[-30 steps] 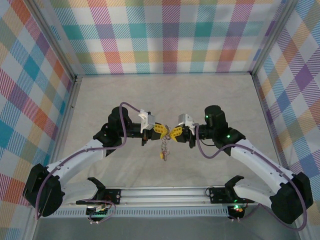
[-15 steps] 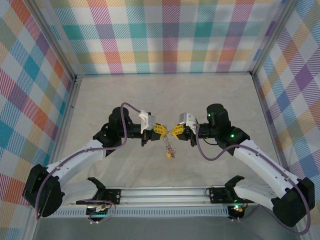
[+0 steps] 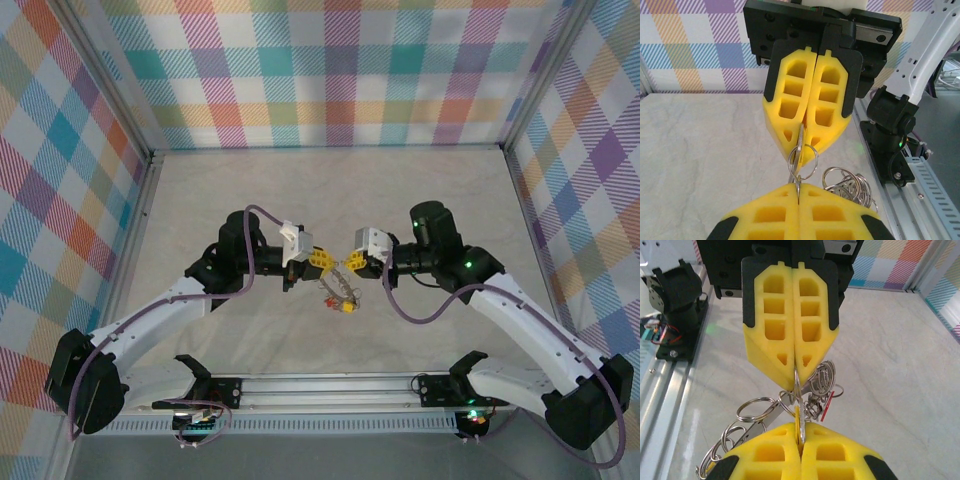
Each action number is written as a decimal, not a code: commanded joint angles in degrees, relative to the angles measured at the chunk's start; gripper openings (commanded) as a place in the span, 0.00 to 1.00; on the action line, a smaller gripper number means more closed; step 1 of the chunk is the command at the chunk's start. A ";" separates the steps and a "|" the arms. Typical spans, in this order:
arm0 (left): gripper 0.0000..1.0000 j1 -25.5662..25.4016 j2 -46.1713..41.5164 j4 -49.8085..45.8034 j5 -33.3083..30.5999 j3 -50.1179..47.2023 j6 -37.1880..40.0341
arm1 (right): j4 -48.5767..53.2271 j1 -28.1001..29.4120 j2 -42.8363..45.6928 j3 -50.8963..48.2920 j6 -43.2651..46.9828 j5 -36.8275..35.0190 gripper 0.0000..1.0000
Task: Put the keys on the keyring
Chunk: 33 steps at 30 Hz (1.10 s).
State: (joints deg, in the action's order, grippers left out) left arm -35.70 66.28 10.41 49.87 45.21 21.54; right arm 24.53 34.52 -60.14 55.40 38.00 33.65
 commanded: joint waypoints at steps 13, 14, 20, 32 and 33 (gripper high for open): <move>0.01 0.31 0.99 0.55 -1.51 -1.37 -0.54 | 11.50 10.25 -7.46 12.37 18.30 -21.39 0.00; 0.01 0.33 1.04 1.25 -1.52 -1.57 -1.12 | 11.52 11.21 -8.11 13.05 19.67 -23.37 0.00; 0.01 -0.19 1.39 4.19 -1.99 -2.77 -2.75 | 9.01 15.92 -10.08 15.48 27.27 -33.14 0.00; 0.15 -0.16 -0.65 6.34 -2.47 -4.03 -4.57 | -0.05 20.06 -10.31 13.51 44.69 -44.59 0.00; 0.17 -0.13 -1.27 6.33 -2.90 -4.32 -4.58 | -0.08 20.07 -10.31 13.52 46.00 -45.21 0.00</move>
State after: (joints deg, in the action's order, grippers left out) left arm -35.40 67.57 13.91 45.50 41.56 17.28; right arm 30.79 54.11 -70.19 68.38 77.21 -8.82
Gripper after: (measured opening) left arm 0.160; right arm 0.055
